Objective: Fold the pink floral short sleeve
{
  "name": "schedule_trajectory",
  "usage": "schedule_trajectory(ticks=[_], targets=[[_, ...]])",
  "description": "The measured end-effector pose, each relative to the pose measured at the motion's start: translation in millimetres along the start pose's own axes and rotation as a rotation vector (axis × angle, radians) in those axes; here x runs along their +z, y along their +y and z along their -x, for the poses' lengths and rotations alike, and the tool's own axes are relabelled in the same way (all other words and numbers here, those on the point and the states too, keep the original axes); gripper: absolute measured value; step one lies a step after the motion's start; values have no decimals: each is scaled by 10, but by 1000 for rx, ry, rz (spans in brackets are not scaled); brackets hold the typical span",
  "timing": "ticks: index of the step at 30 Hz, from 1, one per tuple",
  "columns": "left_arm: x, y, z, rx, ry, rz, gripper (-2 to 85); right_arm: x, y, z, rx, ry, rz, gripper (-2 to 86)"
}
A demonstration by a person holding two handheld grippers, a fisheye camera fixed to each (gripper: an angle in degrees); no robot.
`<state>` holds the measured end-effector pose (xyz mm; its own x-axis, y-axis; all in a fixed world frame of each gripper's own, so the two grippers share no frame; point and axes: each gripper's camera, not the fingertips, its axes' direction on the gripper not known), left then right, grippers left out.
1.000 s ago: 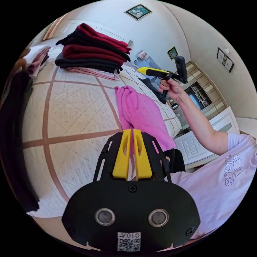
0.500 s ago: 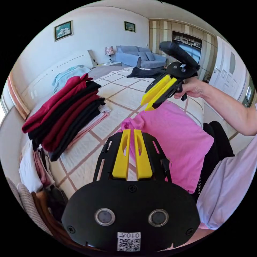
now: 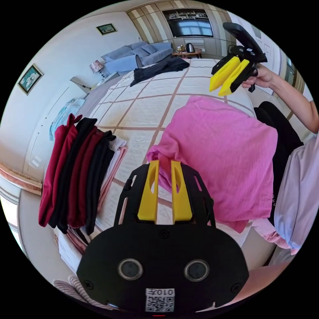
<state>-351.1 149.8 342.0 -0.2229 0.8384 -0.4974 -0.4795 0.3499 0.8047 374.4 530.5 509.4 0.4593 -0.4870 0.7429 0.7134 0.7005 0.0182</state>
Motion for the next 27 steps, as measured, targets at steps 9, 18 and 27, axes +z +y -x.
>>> schedule_trajectory(ticks=[9, 18, 27], targets=[[151, -185, 118, 17, -71, 48, 36, 3, 311, -163, 51, -15, 7, 45], [63, 167, 469, -84, -5, -101, 1, 99, 576, -307, 99, -15, 64, 40], [390, 1433, 1418, -608, 464, -370, 0, 40, 1016, -581, 232, 7, 35, 29]])
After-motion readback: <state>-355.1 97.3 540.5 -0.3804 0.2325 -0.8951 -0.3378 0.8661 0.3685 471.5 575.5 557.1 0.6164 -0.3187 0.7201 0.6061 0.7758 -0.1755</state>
